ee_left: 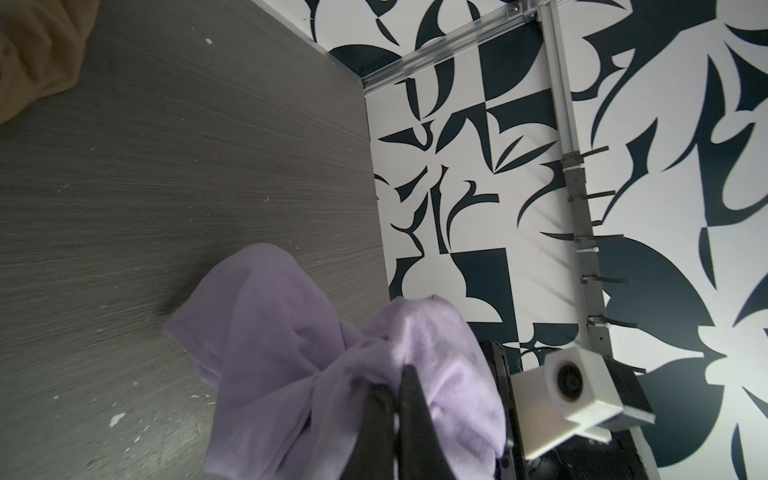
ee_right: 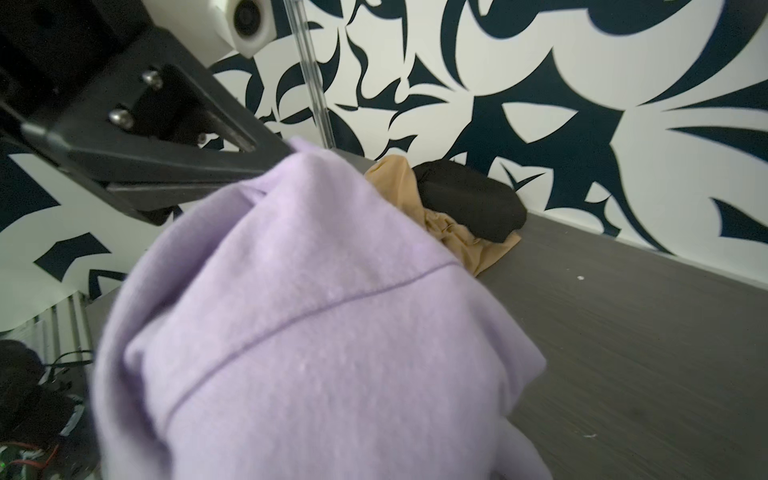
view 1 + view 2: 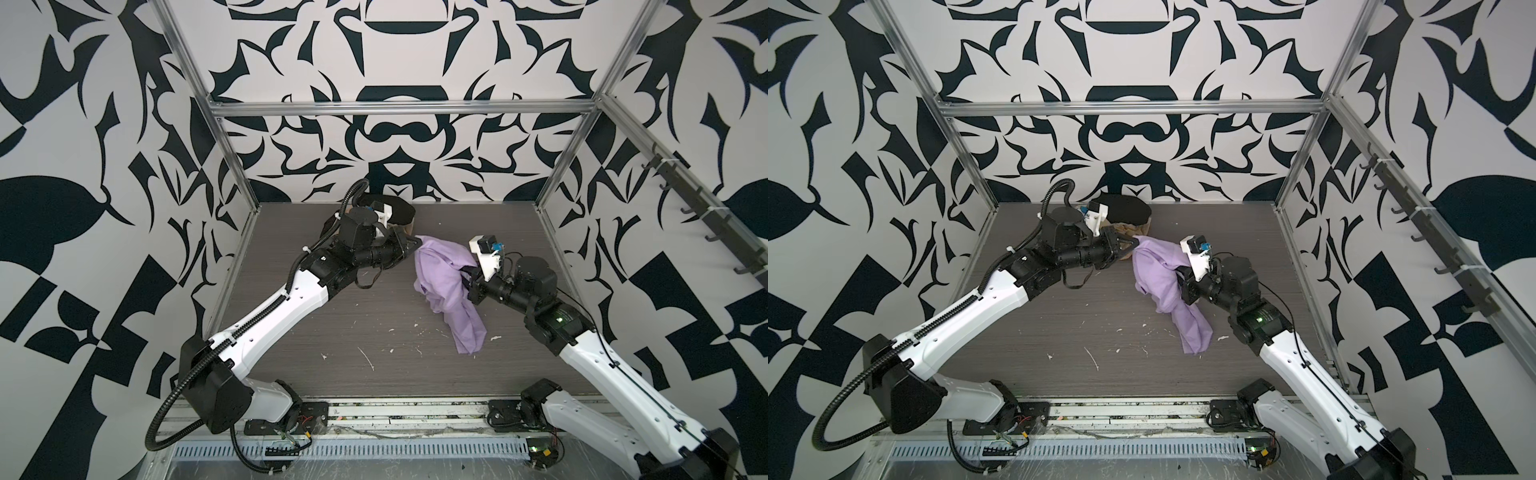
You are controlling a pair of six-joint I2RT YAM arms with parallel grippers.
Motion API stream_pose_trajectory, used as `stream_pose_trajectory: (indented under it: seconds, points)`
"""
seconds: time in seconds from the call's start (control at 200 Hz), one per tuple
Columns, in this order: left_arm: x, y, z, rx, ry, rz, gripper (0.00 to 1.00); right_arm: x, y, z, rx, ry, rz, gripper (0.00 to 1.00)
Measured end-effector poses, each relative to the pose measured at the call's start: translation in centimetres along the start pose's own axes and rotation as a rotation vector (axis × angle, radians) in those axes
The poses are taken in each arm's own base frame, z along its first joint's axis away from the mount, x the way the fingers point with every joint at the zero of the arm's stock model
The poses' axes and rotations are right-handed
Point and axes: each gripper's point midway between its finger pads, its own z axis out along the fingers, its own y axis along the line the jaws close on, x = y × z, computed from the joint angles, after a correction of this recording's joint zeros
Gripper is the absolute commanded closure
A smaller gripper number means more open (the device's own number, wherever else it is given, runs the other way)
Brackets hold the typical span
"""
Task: Pick out a specific cloth from the pile
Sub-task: 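Lower the lavender shirt toward the table nearer the robot with both grippers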
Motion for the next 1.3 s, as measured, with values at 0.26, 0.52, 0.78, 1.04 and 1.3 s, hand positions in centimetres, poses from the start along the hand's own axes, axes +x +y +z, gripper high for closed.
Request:
stream_pose_trajectory:
  seconds: [0.26, 0.52, 0.78, 1.04, 1.3]
  points:
    - [0.6, 3.4, -1.2, -0.076, -0.009, -0.033, 1.00, 3.0, 1.9, 1.5, -0.049, 0.064, 0.013, 1.00]
    - [1.7, 5.7, -2.5, -0.137, -0.006, -0.046, 1.00, 5.5, 2.8, 2.2, -0.066, 0.105, 0.034, 1.00]
    - [1.8, 6.4, -3.1, -0.164, -0.018, -0.028, 1.00, 8.4, 5.5, 3.4, -0.130, 0.158, 0.049, 1.00]
    - [1.9, 7.3, -3.1, -0.194, -0.017, -0.008, 1.00, 13.2, 8.7, 5.7, -0.188, 0.246, 0.061, 1.00]
    - [2.7, 9.8, -2.7, -0.269, 0.008, 0.016, 1.00, 16.4, 8.7, 6.7, -0.171, 0.279, 0.088, 0.96]
